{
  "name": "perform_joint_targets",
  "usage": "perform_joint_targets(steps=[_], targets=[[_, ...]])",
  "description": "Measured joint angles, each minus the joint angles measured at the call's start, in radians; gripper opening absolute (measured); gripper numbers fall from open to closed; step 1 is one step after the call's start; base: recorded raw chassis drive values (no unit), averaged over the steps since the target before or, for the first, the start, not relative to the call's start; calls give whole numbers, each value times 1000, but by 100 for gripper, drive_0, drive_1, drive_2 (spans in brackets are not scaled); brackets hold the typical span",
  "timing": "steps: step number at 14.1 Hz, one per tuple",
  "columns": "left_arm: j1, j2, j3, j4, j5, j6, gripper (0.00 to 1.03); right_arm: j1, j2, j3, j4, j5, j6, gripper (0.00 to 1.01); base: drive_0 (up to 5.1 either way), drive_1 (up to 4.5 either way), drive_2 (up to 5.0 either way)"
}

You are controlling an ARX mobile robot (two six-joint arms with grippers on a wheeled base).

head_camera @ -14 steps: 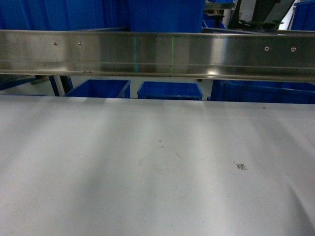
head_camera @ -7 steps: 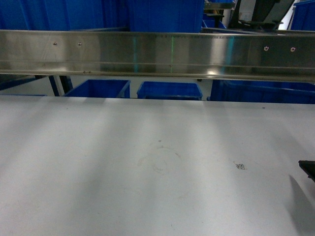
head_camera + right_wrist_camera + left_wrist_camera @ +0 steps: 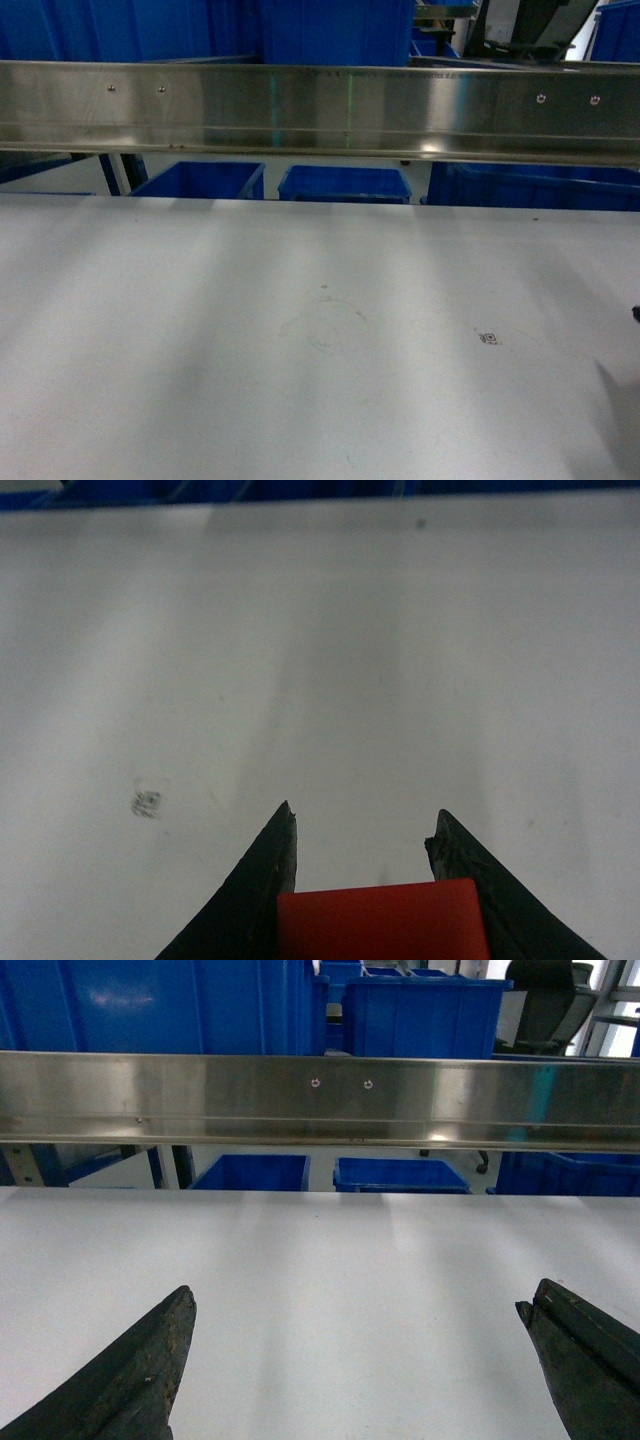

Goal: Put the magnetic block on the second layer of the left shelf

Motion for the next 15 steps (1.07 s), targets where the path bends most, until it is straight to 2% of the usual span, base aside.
perform_joint_targets(steps=[1, 4, 9, 15], targets=[[0, 0, 0, 0, 0, 0, 98, 12, -238, 0, -117, 46, 20, 34, 0, 0, 0], [0, 0, 0, 0, 0, 0, 98, 14, -427, -11, -143, 60, 27, 34, 0, 0, 0], [0, 0, 0, 0, 0, 0, 98, 3, -496, -26, -183, 50, 13, 34, 0, 0, 0], [0, 0, 0, 0, 0, 0, 98, -5, -496, -28, -195, 51, 13, 34, 0, 0, 0]])
